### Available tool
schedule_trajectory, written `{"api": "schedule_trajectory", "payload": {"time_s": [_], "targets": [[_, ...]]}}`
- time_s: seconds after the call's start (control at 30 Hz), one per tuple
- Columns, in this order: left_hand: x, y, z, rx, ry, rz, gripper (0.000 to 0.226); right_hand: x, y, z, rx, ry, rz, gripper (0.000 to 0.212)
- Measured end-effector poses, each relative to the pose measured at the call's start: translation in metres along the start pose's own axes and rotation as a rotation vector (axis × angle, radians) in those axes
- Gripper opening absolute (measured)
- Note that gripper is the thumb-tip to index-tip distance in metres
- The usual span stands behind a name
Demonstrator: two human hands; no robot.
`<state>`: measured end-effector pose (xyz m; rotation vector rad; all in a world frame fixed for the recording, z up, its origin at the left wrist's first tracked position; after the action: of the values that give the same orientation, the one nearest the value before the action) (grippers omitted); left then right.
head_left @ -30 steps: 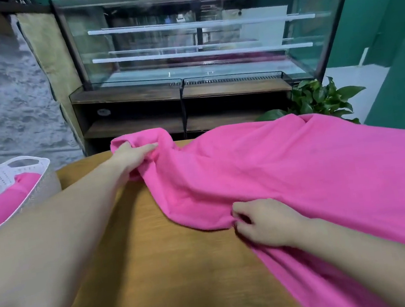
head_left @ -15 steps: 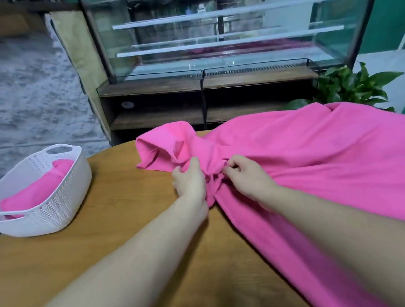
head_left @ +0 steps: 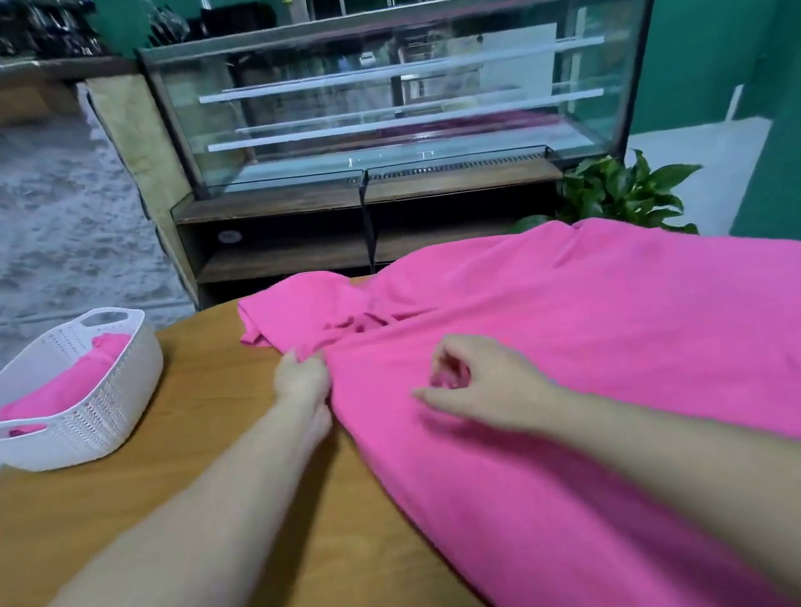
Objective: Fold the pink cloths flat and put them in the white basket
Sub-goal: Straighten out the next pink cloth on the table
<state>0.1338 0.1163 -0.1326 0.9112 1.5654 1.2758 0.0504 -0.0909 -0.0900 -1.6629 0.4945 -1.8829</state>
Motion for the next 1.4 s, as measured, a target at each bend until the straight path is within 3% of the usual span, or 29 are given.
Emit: {"api": "schedule_trajectory", "payload": {"time_s": [0.1,0.23,0.3,0.4,0.47,0.6,0.7,0.83,1.0,1.13,1.23,1.3,1.4], "targets": [[0.039,0.013,0.036,0.015,0.21,-0.076,0.036,0.002,0.006,-0.038,-0.074,-0.298,-0.287,0.051],[0.054,0.022,0.036,0.005,0.145,0.014,0.055,0.003,0.021,-0.064,-0.02,-0.462,-0.445,0.057],[0.05,0.026,0.015,-0.086,0.104,0.269,0.062,0.0,0.029,-0.068,0.01,-0.481,-0.414,0.052],[0.04,0.036,-0.026,-0.364,0.105,0.733,0.065,-0.006,0.035,-0.067,0.019,-0.388,-0.324,0.021],[0.025,0.033,-0.056,-0.513,-0.022,0.863,0.058,-0.01,0.037,-0.064,-0.033,-0.34,-0.303,0.013],[-0.001,0.012,-0.129,-0.747,-0.408,0.784,0.019,-0.025,0.034,-0.054,-0.154,-0.32,-0.191,0.014],[-0.017,-0.012,-0.179,-0.804,-0.702,1.039,0.04,-0.023,0.031,-0.046,-0.251,-0.256,0.078,0.025],[-0.02,-0.043,-0.2,-0.922,-0.808,1.473,0.07,-0.01,0.03,-0.047,-0.292,-0.189,0.252,0.012],[-0.022,-0.053,-0.185,-1.495,-0.801,1.473,0.037,-0.003,0.039,-0.058,-0.257,-0.239,0.225,0.01],[0.007,-0.038,-0.136,-1.381,-0.761,1.525,0.036,0.006,0.042,-0.066,-0.176,-0.191,0.141,0.018],[0.051,-0.023,-0.086,-1.155,-0.71,1.597,0.044,0.014,0.041,-0.073,-0.05,-0.165,-0.053,0.002],[0.08,-0.014,-0.055,-0.934,-0.666,1.679,0.043,0.017,0.044,-0.076,0.015,-0.168,-0.231,0.021],[0.118,-0.008,-0.023,-0.681,-0.574,1.777,0.036,0.023,0.052,-0.083,-0.014,-0.227,-0.276,0.042]]}}
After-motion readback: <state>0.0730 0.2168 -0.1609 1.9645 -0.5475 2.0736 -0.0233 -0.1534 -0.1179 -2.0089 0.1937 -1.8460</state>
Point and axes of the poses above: each hand's wrist, its own z-axis towards the middle knuckle, its own x-axis out of the back of the hand, y = z × x, the point moved 4 cm from there along z, towards the middle knuckle, and after that the axes turned 9 degrees about -x, right-handed, at the moved point
